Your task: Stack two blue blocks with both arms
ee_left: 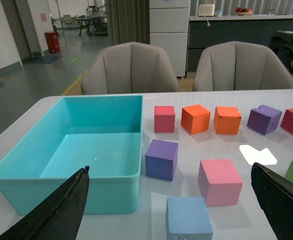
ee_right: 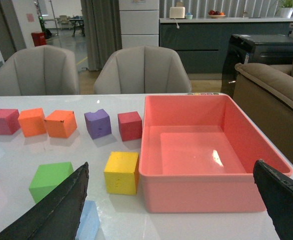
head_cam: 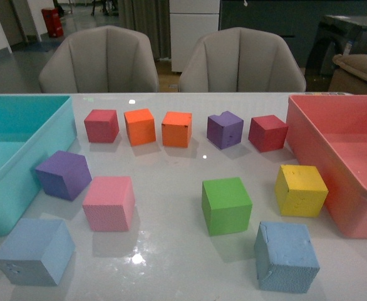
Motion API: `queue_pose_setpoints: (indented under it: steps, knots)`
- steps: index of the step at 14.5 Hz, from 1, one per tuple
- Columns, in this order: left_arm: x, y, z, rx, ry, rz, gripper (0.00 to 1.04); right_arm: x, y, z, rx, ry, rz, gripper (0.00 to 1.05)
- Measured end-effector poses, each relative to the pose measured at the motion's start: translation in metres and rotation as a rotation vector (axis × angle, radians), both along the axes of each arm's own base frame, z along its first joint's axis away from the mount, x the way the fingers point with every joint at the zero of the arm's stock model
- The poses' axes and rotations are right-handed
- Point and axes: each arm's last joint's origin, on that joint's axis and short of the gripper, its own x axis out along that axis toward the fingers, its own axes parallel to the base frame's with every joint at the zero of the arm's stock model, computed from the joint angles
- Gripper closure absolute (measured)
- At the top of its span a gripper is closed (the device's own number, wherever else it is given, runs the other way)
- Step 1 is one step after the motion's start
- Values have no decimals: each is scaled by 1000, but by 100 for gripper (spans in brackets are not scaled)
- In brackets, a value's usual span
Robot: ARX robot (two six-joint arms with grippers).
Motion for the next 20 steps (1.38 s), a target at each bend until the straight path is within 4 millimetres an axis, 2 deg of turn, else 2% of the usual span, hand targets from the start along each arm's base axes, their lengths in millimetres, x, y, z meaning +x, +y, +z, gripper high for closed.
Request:
queue_pose_setpoints:
  steps: [17,18,20]
  knots:
    - [0,0,0,0,0,0,7,0,0,0,0,0,0,6]
    - [0,0,0,0,0,0,7,3,1,2,-33,2,-60,6]
    - [0,0,0,0,0,0,7,23,5,35,-62,-40,-99,6]
